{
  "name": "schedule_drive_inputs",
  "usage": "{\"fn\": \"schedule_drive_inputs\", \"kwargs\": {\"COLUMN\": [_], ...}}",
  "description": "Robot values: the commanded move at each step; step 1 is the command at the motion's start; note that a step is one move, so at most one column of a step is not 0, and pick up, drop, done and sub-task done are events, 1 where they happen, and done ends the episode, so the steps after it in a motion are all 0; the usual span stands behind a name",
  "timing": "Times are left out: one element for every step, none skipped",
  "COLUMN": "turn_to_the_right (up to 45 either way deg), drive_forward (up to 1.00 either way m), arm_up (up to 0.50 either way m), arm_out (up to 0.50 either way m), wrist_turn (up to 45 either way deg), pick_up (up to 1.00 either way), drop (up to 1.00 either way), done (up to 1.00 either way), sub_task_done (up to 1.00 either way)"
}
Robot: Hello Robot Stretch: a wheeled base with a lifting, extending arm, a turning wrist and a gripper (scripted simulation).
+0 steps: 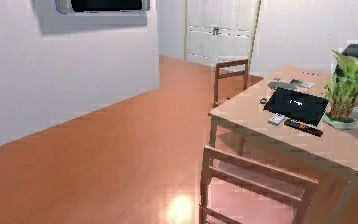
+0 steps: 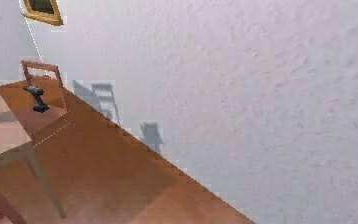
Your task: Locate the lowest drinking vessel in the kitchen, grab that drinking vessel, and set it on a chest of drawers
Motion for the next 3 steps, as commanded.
{"fn": "schedule_drive_inputs", "kwargs": {"turn_to_the_right": [-27.0, 0.0, 39.0], "drive_forward": [0.00, 0.85, 0.00], "arm_up": [0.00, 0.00, 0.00], "arm_out": [0.00, 0.00, 0.00], "wrist_turn": [0.0, 0.0, 0.0], "pick_up": [0.00, 0.00, 0.00], "drop": [0.00, 0.00, 0.00], "done": [0.00, 0.00, 0.00], "sub_task_done": [0.00, 0.00, 0.00]}}
